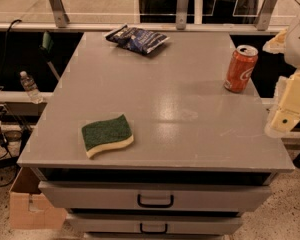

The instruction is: Move sponge near blue chip bag

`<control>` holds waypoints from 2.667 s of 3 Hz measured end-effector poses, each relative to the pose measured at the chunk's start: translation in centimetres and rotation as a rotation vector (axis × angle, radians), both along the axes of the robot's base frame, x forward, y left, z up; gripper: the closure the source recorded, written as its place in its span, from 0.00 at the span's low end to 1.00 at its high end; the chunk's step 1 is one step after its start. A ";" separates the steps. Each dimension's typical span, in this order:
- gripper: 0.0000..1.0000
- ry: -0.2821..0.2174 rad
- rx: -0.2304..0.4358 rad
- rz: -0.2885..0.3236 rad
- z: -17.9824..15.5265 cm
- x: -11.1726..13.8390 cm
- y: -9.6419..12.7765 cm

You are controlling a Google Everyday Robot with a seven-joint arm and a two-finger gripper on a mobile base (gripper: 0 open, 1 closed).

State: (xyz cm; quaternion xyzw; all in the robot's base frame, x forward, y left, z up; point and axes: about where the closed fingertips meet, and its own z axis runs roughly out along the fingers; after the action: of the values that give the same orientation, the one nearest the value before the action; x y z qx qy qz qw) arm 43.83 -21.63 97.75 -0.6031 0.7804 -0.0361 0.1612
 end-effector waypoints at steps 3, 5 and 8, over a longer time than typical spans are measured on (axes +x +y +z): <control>0.00 0.008 0.120 0.137 -1.2 0.3 8.9; 0.00 0.046 0.243 0.365 -6.8 3.1 24.1; 0.00 0.176 0.277 0.435 -14.3 3.4 30.5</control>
Offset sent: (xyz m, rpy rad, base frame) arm 0.0012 0.0153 -0.0011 0.0718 0.0247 0.0335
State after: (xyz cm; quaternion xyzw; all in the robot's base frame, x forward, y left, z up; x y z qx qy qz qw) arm 47.24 8.86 83.46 -0.7296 0.6410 0.1587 0.1777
